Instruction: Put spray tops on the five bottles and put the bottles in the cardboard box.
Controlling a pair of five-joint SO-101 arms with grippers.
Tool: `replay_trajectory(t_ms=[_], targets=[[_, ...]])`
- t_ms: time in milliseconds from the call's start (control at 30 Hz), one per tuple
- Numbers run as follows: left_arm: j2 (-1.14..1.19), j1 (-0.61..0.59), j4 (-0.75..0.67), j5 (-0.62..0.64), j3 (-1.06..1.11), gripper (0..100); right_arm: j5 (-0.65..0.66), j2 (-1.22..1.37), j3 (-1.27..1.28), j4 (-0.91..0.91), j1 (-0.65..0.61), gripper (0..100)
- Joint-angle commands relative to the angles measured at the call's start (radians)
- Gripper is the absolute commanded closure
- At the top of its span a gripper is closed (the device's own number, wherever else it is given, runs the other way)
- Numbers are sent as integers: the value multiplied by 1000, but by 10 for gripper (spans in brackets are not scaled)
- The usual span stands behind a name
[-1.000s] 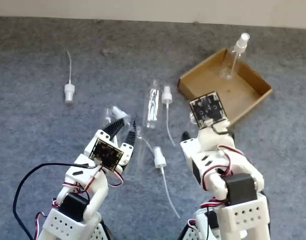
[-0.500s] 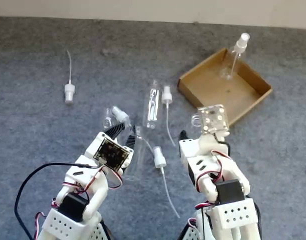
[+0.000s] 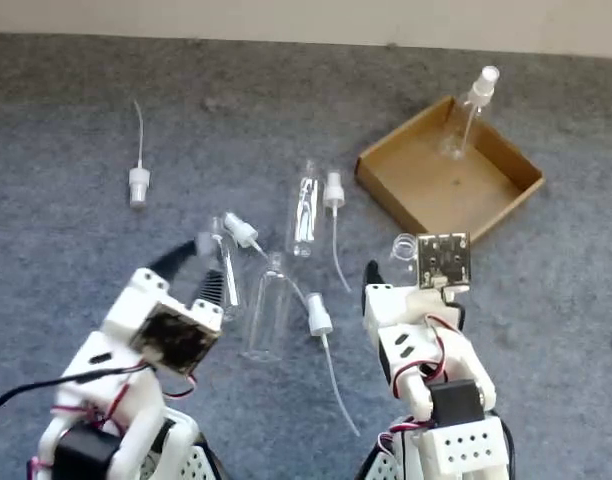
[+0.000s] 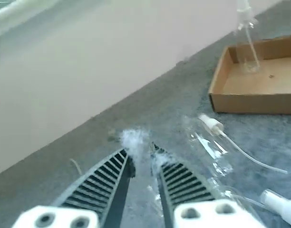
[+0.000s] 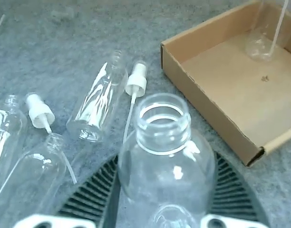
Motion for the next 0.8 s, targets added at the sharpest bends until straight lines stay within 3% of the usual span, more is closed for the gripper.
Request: replay_trajectory(t_ms=[0,133,400,767], targets=[[41,-87,8,-18,-117,995,-9,-77,8,-21,13,800],[191,-102,75,-112,-214,995,-9,-139,41,-21,13,800],[568,-104,140,-115,-432,995,-6,-231,93,-21,13,800],[952,-104,149,-109,-565,995,-5,-259,110,-21,13,800]])
